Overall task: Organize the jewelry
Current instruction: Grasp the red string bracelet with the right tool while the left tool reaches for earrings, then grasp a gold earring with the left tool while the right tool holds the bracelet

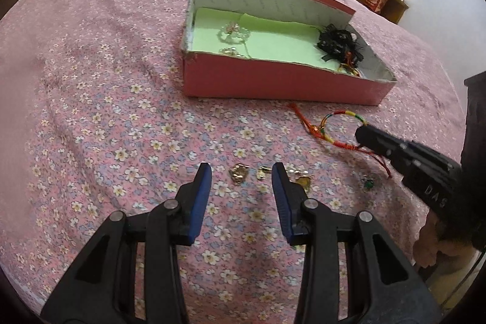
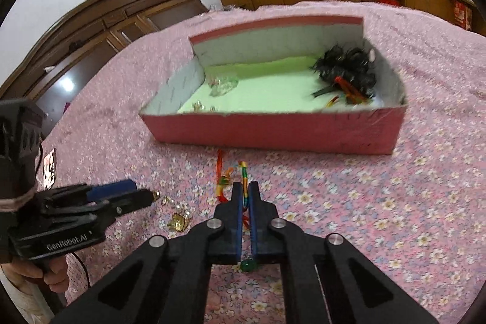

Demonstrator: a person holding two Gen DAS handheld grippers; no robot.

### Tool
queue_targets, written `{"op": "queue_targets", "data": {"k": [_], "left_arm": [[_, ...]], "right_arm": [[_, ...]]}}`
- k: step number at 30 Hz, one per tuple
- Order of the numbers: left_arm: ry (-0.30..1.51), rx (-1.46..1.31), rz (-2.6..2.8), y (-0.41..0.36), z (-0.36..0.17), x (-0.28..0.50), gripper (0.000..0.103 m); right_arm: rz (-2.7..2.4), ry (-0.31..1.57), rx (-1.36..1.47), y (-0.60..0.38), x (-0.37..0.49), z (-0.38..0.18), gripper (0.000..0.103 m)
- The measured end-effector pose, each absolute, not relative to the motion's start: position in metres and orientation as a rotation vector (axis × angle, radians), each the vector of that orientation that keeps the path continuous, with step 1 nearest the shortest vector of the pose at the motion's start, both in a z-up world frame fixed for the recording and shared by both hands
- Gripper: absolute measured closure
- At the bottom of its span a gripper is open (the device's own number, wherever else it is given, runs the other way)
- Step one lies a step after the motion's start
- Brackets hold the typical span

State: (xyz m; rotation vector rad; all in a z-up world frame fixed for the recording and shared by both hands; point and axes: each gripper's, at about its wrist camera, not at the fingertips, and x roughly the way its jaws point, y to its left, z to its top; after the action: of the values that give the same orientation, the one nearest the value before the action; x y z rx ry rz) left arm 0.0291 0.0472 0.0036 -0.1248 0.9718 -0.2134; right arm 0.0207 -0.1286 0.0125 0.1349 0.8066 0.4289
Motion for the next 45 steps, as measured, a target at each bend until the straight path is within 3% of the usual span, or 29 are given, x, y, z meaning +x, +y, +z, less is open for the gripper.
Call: {"op": "queue_targets", "data": {"k": [14,28,45], "left_arm": [[0.966,-0.080,-0.336,0.010,0.007,0.019,0.072],[0.987,-0.009,-0.293,-0.008,-0.012,0.027,0.094],[0.884,-0.047,-0.316,-0.002,0.018,0.011,0.094]], "right_arm": [[0.371,0.716,0.196,-0.171,0.005,0.043,0.098],[0.343,0.707,0.240,-0.194,-0.003,0.042,0.098],[0.328,0.688,0.230,-0.201,-0.010,0.047,0.098]]}}
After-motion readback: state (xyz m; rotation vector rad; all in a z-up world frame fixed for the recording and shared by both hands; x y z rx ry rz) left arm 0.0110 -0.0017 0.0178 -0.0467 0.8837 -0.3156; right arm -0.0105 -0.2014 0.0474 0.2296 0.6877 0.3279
